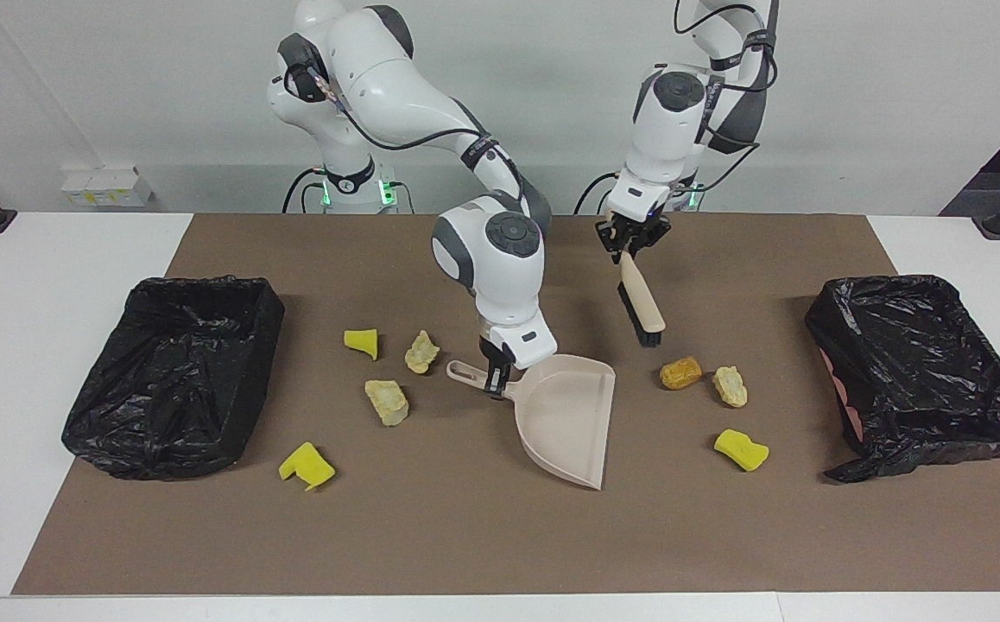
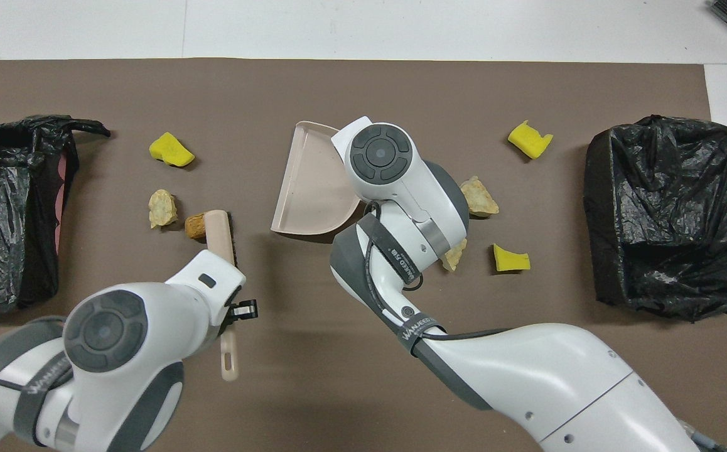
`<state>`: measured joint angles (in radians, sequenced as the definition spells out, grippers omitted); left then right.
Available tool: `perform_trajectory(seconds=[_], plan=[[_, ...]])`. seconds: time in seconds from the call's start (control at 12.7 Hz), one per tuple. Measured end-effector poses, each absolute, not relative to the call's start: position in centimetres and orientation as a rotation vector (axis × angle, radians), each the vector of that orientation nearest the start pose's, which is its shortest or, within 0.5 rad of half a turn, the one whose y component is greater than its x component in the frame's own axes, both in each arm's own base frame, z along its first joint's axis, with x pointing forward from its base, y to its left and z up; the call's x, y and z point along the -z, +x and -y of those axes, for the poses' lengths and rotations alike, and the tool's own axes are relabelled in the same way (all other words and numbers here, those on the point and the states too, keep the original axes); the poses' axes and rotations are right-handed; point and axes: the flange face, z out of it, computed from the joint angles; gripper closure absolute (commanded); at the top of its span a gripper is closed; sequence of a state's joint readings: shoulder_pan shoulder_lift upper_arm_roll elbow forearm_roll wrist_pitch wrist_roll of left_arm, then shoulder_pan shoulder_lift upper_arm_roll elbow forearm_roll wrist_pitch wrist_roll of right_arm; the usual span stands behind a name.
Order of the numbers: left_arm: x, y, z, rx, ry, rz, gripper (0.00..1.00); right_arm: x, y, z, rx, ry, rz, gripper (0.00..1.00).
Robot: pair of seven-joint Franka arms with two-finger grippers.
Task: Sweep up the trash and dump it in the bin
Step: 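Sweep the tan lumps and sponge into the dustpan with the left gripper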
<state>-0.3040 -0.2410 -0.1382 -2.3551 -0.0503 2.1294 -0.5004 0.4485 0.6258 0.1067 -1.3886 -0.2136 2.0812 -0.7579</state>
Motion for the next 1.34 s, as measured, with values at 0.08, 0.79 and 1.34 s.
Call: perform_trajectory(seconds=[0.08,0.79,1.34], plan=[[-42.2,43.5,18.1,0.003,-3.152,0.130,1.00,-35.3,63.4,-36.1,0.092,-2.491,2.138,1.00],[-36.1,51.7,1.2,-0.058,-3.127,0.041,1.00,-35.5,62.5,-37.2,0.052,-2.344,2.300,1.00],[-34.1,53.4,10.2,-0.059,-3.142,0.144,1.00,-35.5,61.5,-37.8,0.022,-2.264,2.371,1.00]])
